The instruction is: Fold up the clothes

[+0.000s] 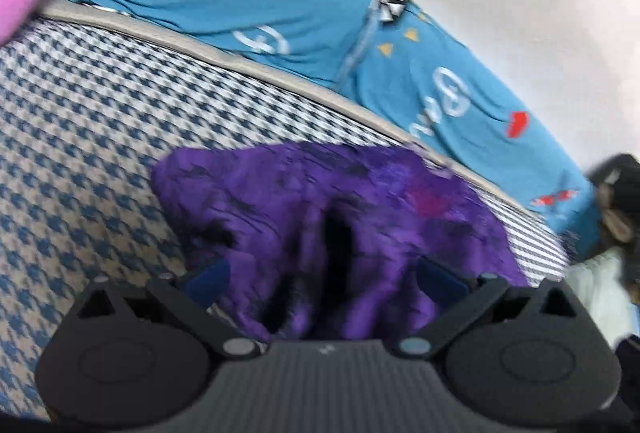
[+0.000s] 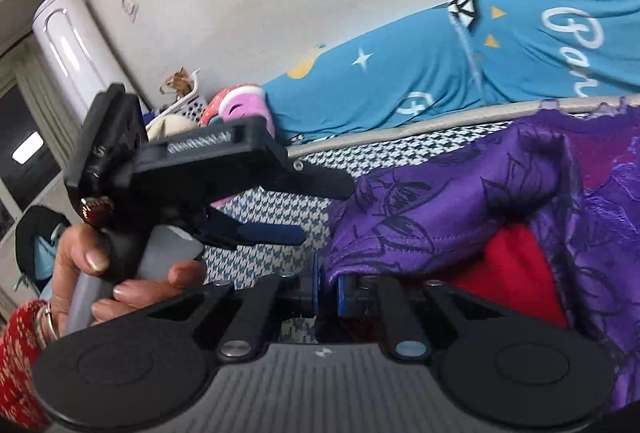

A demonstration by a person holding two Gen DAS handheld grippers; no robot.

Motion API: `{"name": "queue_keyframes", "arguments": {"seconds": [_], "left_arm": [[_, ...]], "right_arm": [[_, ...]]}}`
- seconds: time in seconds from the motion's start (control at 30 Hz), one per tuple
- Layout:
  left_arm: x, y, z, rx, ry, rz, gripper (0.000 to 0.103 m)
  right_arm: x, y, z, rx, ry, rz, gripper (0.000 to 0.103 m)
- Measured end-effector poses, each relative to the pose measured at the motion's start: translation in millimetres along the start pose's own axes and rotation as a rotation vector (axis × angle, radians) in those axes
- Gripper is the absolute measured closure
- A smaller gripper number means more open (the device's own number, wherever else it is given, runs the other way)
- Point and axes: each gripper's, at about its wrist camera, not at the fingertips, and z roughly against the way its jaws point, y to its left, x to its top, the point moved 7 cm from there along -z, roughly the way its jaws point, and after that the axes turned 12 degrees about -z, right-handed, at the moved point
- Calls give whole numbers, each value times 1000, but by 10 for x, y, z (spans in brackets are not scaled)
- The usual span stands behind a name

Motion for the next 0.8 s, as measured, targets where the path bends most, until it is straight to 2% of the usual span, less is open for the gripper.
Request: {"name": "queue_keyframes", "arguments": {"seconds": [0.17,0.43,0.53,0.6,0.67,0.73,0.8], "left_arm": [[-65,-64,69,-64,8,-16,0],[-234,-228,-28,-207,79,4,0],[-287,-287,-69,-261,96,12,0],[-322,-326,-103,-270,106,8,2],[-357,-337,-155,-252,120,8,9],[-378,-325,-227,-214,132,15,19],[-396,-309,-295,-178,142,24,23]], "right_arm": [[-51,86,-15,28,27,18,92],[-168,283,10,124,67,58,92],[-191,305,9,119,70,75,90],[-200,284,-2,106,77,73,89],[-211,256,-6,92,85,71,88],[-231,228,8,74,95,74,80],[-244,199,13,37,103,79,59]]}}
